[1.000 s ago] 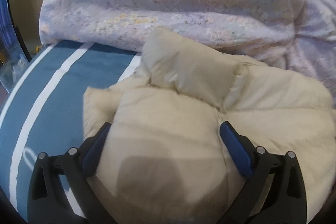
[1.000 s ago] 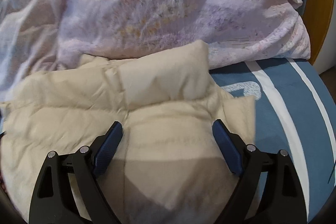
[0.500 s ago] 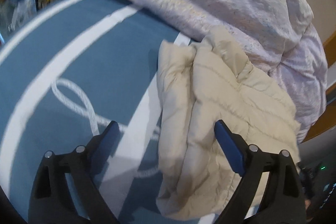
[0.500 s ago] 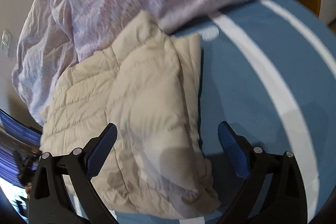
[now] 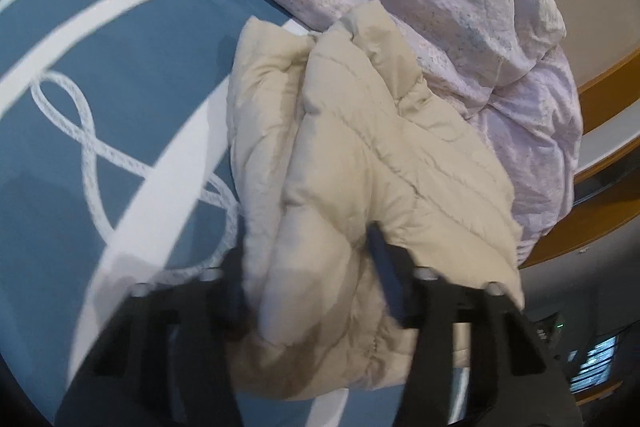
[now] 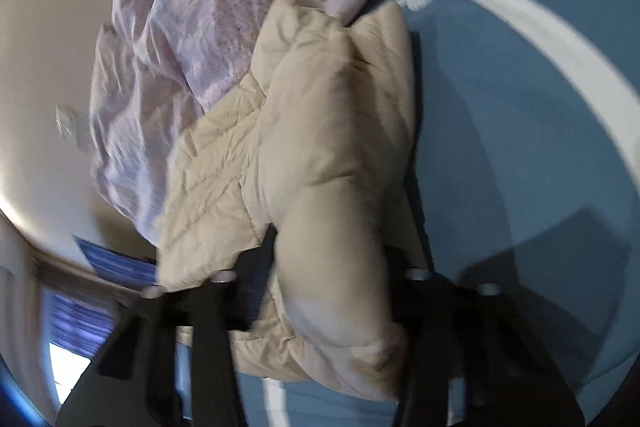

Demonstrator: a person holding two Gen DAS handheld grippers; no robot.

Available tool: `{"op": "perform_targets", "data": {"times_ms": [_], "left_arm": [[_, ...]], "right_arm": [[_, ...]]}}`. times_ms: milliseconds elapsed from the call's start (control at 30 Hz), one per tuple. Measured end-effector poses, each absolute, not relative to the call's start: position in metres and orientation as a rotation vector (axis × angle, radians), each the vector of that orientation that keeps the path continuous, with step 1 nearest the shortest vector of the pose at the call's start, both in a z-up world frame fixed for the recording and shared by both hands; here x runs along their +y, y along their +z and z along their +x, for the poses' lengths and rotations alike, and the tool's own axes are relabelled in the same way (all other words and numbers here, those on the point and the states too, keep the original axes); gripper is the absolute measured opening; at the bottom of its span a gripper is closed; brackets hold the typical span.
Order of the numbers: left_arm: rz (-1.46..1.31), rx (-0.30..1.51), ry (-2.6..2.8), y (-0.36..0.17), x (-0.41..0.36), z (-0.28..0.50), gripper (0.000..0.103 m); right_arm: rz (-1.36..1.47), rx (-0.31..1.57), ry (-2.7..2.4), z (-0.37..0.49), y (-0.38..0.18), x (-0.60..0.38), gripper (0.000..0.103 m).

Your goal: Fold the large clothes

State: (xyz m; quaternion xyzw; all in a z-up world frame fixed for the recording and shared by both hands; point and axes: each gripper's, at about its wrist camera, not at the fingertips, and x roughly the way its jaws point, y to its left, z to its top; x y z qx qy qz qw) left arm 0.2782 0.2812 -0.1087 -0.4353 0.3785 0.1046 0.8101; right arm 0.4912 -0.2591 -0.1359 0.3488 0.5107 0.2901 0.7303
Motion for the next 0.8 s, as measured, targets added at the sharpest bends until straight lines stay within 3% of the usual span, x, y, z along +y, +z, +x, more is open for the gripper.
{"op": "perform_targets", "data": {"times_ms": [100,200,433,800], "left_arm": [[-0.987,0.766,0.184,-0.107,0.286,0.272,0.021],[-0.963,0.733,0.177,-0.093,0.289,0.261,0.016],[-0.933,0.683,0.182,-0.063,0.307,0.215,0.016],[-0.91,0.715,0.198,-0.059,0.324,0.141,0.016]], "right_arm": [[0.84,1.11,0.666,0.486,-0.135,-0.26,0.025],[0.836,1.084,0.704,0.475,-0.119,-0.254,0.021],[0.767,1.057,0.808,0.435,-0.086,-0.233,0.019],[0.745,1.125,0.853,0.369,-0.098,-0.212,0.019]]}}
